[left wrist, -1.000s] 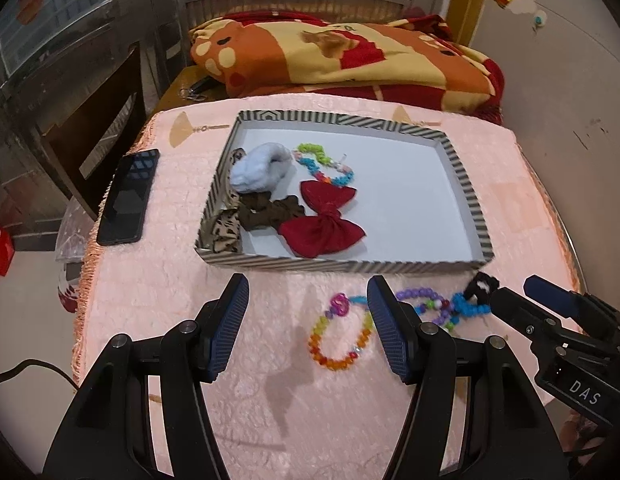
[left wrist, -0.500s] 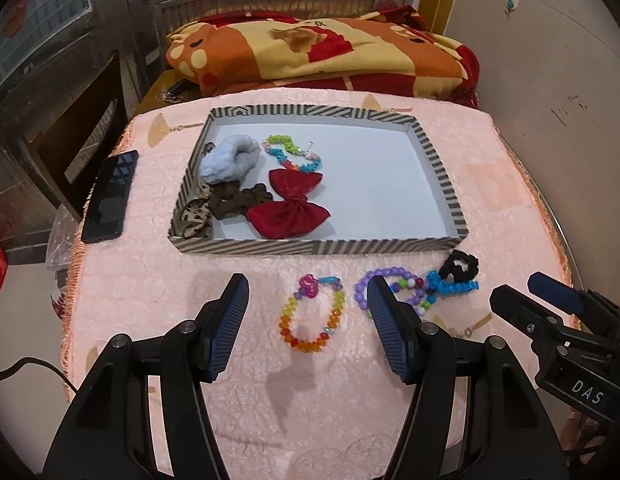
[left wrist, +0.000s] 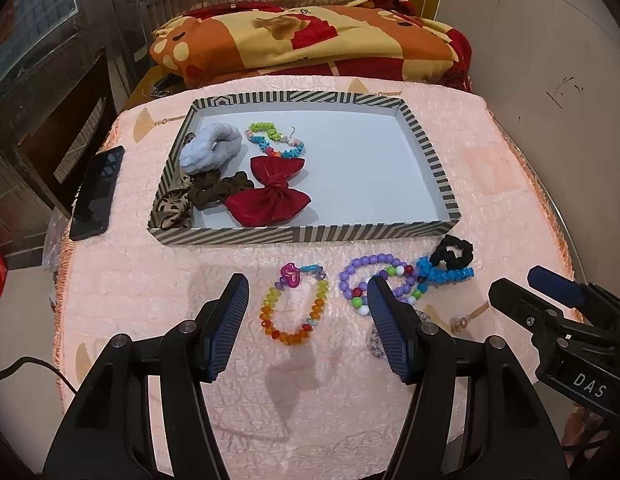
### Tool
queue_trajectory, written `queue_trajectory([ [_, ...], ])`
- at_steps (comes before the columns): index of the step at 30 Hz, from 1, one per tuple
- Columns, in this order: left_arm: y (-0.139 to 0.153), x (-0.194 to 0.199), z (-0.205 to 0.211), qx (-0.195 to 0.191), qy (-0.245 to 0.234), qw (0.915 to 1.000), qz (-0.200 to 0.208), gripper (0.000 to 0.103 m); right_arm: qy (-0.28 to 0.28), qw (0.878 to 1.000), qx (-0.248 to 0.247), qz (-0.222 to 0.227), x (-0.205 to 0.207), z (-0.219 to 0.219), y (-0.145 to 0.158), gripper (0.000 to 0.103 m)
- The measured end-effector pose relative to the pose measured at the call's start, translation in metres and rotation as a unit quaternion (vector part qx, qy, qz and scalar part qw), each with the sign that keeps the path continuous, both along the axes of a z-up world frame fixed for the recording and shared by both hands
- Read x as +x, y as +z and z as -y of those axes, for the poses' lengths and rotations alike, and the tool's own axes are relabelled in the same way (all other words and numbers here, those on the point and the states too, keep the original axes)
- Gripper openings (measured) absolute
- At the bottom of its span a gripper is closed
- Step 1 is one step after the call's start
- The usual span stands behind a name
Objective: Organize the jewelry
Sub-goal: 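Withdraw both tools back from the tray toward the remaining jewelry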
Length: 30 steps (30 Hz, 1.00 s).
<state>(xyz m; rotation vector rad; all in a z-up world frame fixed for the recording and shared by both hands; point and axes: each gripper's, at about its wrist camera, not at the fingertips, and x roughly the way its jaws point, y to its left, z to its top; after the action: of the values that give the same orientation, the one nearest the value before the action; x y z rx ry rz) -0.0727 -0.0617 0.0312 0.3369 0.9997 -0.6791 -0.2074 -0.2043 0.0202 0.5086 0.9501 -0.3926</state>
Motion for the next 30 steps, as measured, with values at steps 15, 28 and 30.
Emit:
queue_trajectory([
  [15,-0.010,0.003,0.002,0.012,0.005,0.9998,-0.012,0.062,0.009,1.000,0.012,-0.015,0.000,0.004,-0.013,0.065],
  [28,-0.027,0.029,-0.035,0.010,0.010,0.9990,-0.042,0.062,0.033,0.999,0.016,-0.026,-0.008,0.010,-0.035,0.065],
  [30,-0.035,0.035,-0.046,0.017,0.012,0.9986,-0.049,0.062,0.047,0.999,0.020,-0.017,-0.012,0.007,-0.039,0.065],
])
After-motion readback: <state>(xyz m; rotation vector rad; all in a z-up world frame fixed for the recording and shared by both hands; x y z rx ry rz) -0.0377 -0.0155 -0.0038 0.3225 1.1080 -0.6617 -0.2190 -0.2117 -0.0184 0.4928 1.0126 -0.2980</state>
